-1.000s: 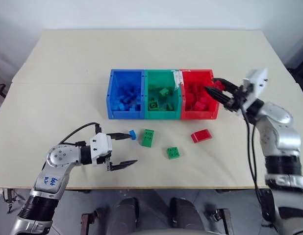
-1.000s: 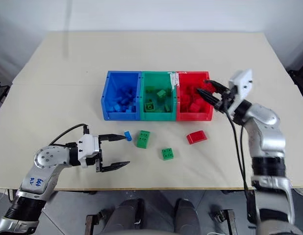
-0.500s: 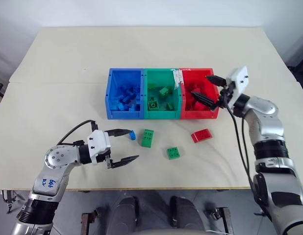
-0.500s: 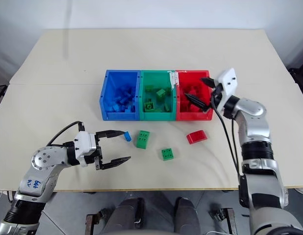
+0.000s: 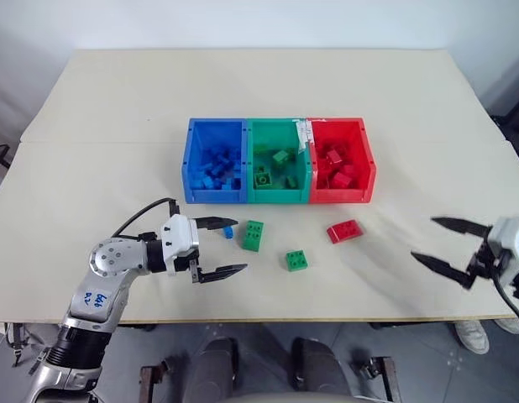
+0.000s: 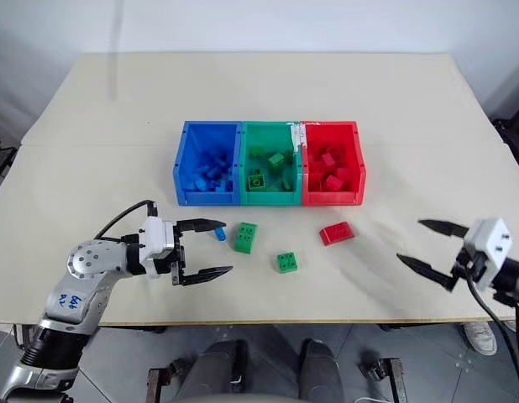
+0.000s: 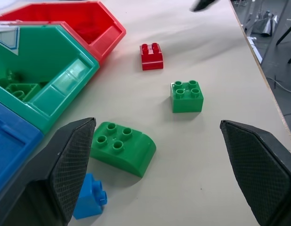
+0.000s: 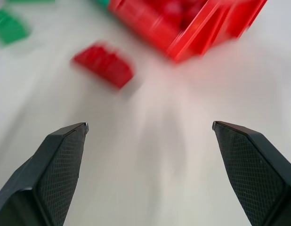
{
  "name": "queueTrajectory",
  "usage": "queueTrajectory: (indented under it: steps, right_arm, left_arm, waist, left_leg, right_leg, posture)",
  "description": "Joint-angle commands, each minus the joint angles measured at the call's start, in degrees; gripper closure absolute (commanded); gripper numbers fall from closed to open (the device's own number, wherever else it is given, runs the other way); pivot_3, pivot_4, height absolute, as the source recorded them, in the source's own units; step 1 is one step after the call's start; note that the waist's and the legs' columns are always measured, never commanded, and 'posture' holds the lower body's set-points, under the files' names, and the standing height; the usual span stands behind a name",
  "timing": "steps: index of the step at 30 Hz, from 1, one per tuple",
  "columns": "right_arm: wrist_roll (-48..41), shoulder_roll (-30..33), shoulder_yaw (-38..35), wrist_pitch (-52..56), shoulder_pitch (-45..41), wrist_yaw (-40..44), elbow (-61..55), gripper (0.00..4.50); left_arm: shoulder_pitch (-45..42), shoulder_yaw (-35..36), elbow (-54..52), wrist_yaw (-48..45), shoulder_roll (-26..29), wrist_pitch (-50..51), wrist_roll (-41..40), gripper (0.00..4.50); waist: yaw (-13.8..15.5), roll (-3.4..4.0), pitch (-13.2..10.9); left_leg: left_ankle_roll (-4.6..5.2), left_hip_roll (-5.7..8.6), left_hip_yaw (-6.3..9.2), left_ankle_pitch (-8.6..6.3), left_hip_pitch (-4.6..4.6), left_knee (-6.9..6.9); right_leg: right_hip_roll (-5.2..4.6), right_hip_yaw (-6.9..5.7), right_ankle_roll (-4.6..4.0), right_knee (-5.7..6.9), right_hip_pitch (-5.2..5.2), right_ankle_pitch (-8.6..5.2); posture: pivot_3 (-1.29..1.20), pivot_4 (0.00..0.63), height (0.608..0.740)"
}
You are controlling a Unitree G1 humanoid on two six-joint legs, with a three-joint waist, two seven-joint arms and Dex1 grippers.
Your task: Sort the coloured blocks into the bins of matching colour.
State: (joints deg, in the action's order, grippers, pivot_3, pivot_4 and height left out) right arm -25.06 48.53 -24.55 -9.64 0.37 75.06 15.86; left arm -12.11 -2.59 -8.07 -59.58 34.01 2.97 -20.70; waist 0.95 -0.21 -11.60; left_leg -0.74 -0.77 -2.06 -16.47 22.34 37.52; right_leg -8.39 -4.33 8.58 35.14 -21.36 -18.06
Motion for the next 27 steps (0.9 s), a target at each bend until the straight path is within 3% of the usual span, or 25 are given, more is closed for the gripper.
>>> queueTrajectory:
  steps: [1,8,13,18,25,27]
  right_arm:
    - [0.39,0.50,0.61,-3.57,-1.85,1.29,0.84,0.07]
    - [1.60,-0.96,11.44,-0.97,-16.76,6.74,5.44,0.07]
    - [5.53,-3.22,20.71,0.41,-28.83,14.22,14.59,0.07]
    - [10.60,-6.81,26.76,-3.01,-38.10,16.53,26.72,0.07]
    - [11.77,-10.99,31.42,-7.33,-44.15,17.43,36.02,0.07]
    - [10.97,-10.95,33.08,-7.58,-44.44,17.44,36.40,0.45]
  left_arm:
    - [-0.50,0.74,-0.71,-1.05,0.50,-1.18,-0.61,0.00]
    - [1.90,2.59,-3.77,0.46,1.59,1.55,-1.56,0.00]
    - [4.58,4.07,-5.69,1.23,2.43,1.02,-0.68,0.00]
    - [7.15,5.10,-8.85,3.06,2.89,1.77,-0.86,0.00]
    - [9.89,6.30,-11.54,4.79,3.44,2.49,-0.93,0.00]
    - [10.19,6.44,-11.77,4.97,3.63,2.55,-0.95,0.00]
  waist:
    - [-0.51,0.00,0.00]
    - [-1.39,-0.02,-0.01]
    - [-1.13,-0.02,-0.01]
    - [-1.03,-0.02,-0.01]
    - [-1.18,-0.02,-0.01]
    - [-1.17,-0.02,-0.01]
  left_leg:
    - [0.00,-0.04,-0.08,0.00,-0.07,0.00]
    - [-0.04,-0.15,-0.22,0.06,-0.22,0.04]
    - [-0.03,-0.15,-0.22,0.05,-0.18,0.06]
    - [0.01,-0.12,-0.20,0.02,-0.08,0.08]
    - [0.00,-0.13,-0.23,0.01,-0.06,-0.01]
    - [0.00,-0.12,-0.22,0.01,-0.06,0.00]
  right_leg:
    - [-0.01,0.01,-0.02,0.00,0.02,0.04]
    - [-0.01,0.04,-0.15,0.26,-0.08,0.20]
    - [-0.03,0.04,-0.16,0.26,-0.13,0.20]
    - [-0.06,0.02,-0.16,0.16,-0.15,0.20]
    - [-0.05,-0.01,-0.15,0.10,-0.17,0.21]
    - [-0.06,-0.01,-0.14,0.14,-0.16,0.21]
  posture:
    - [0.00,0.150,0.740]
    - [0.00,0.150,0.740]
    - [0.00,0.150,0.740]
    - [0.00,0.150,0.740]
    - [0.00,0.150,0.740]
    - [0.00,0.150,0.740]
